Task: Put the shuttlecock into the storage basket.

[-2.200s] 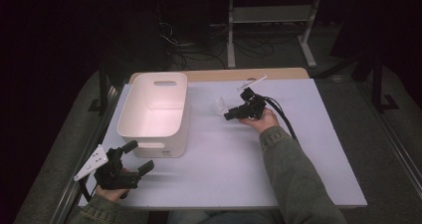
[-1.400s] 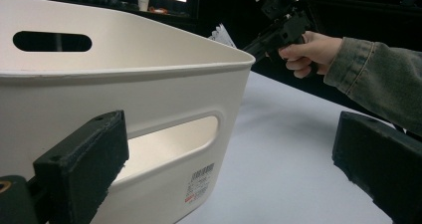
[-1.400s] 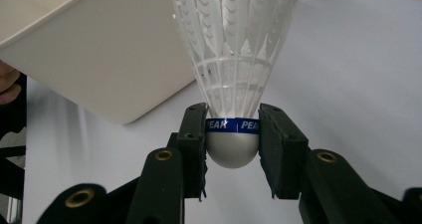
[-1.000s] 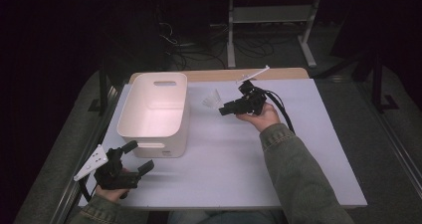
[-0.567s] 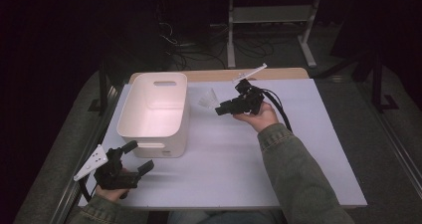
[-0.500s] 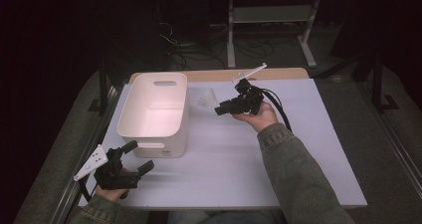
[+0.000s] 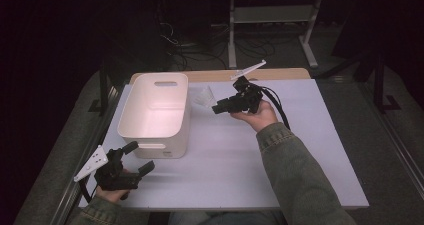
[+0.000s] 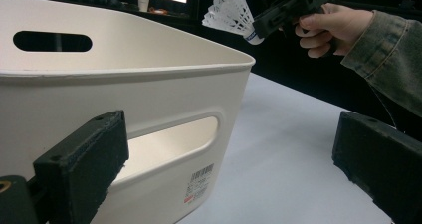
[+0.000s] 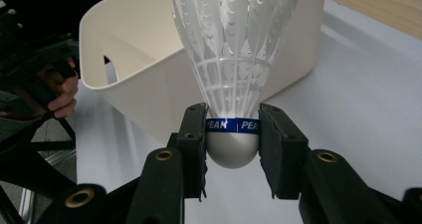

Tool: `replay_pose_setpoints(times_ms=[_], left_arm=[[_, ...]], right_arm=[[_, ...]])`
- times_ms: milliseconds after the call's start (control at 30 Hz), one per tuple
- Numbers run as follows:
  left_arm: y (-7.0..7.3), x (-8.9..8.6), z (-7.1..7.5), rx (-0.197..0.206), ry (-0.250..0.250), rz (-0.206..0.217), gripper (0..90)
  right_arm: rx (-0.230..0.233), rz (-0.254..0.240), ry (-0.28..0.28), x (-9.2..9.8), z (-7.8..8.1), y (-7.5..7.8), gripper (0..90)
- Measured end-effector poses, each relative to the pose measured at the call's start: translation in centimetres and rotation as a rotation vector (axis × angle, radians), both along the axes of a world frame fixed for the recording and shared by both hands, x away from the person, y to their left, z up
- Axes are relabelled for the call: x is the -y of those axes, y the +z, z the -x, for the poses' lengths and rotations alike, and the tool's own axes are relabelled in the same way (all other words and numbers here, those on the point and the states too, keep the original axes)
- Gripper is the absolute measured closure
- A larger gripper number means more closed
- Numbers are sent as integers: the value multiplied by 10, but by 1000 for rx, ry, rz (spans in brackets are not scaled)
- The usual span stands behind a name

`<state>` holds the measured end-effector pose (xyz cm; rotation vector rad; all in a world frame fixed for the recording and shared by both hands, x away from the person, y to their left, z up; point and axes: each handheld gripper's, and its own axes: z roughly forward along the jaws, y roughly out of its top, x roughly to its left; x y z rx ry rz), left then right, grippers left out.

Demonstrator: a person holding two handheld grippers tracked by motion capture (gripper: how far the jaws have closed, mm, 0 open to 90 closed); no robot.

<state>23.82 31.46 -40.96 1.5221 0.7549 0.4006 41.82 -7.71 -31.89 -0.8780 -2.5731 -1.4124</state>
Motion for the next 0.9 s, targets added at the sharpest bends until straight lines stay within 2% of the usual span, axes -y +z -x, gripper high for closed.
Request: replay_pose_setpoints(times_ms=[567,767,800,900], left_arm=[[0,1,0,5,-1,13,8],[0,-1,0,0,-3,-5,8],[0,1,0,6,-3,17,8],[0,1,0,4,-3,12,8]], right_arm=[[21,-10,12,-10,4,10,637],[20,-22,23,-15,6,14,637],[21,-21,23,-16,6,15,637],[22,-24,26,-18,7,17,637]])
